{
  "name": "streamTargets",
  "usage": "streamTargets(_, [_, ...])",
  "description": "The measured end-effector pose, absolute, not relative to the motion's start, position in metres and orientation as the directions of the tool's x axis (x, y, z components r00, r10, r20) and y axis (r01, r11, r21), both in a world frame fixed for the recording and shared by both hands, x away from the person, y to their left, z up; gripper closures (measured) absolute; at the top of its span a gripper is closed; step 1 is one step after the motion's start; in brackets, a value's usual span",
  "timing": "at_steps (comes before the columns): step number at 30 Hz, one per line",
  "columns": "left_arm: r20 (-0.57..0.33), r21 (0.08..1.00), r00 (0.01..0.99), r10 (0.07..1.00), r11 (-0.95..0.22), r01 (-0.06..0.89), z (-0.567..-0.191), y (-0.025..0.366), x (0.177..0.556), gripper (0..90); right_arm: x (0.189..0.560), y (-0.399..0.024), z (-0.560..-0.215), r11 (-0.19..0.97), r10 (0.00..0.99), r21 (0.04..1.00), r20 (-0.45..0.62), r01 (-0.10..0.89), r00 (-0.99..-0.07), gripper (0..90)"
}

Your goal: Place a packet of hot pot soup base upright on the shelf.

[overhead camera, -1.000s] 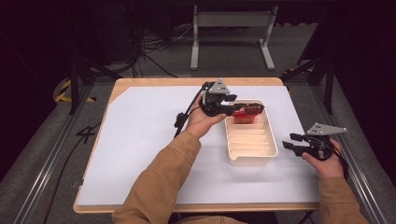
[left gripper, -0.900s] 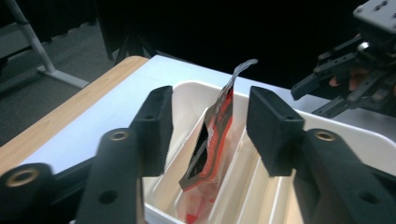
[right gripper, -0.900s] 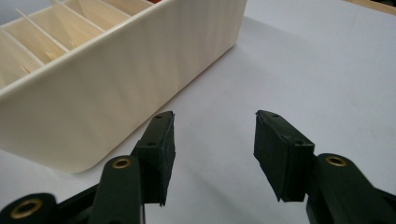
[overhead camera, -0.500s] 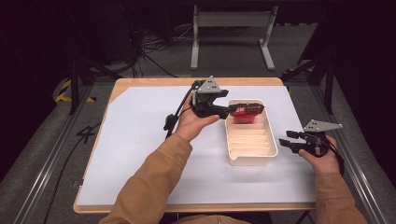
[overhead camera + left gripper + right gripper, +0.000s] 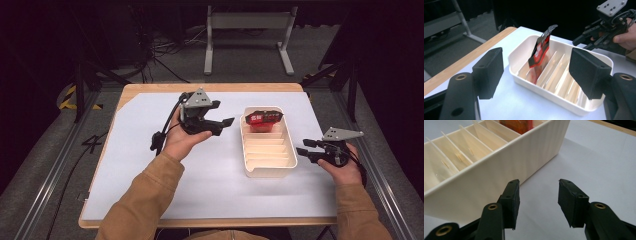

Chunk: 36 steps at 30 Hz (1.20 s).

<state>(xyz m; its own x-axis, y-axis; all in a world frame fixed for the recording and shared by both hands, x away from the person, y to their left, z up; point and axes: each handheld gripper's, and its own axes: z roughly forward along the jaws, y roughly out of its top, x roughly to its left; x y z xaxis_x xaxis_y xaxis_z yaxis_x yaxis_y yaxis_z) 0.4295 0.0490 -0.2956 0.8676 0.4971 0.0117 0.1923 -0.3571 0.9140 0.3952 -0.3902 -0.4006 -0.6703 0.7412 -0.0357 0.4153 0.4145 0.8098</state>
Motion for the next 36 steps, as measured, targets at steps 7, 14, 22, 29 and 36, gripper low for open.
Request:
streamTargets(7, [0.023, 0.906, 0.851, 0.525, -0.371, 0.204, -0.300, 0.075, 0.416, 27.2, 0.394, -0.390, -0.400, 0.410, 0.735, 0.824, -0.044, 0.391, -0.677, 53.9])
streamTargets(14, [0.015, 0.897, 0.836, 0.549, -0.376, 0.231, -0.310, 0.093, 0.411, 26.9, 0.393, -0.391, -0.401, 0.407, 0.737, 0.822, -0.039, 0.397, -0.675, 54.2])
streamTargets(22, [0.002, 0.895, 0.820, 0.573, -0.368, 0.254, -0.331, 0.113, 0.398, 26.9, 0.393, -0.392, -0.402, 0.407, 0.737, 0.821, -0.035, 0.401, -0.675, 53.9])
streamTargets(29, [-0.018, 0.892, 0.803, 0.596, -0.353, 0.282, -0.351, 0.130, 0.393, 27.2, 0.393, -0.392, -0.403, 0.408, 0.736, 0.818, -0.033, 0.405, -0.676, 53.7])
streamTargets(36, [-0.039, 0.887, 0.784, 0.619, -0.340, 0.312, -0.369, 0.144, 0.387, 23.8, 0.393, -0.392, -0.404, 0.405, 0.738, 0.816, -0.026, 0.412, -0.674, 53.6])
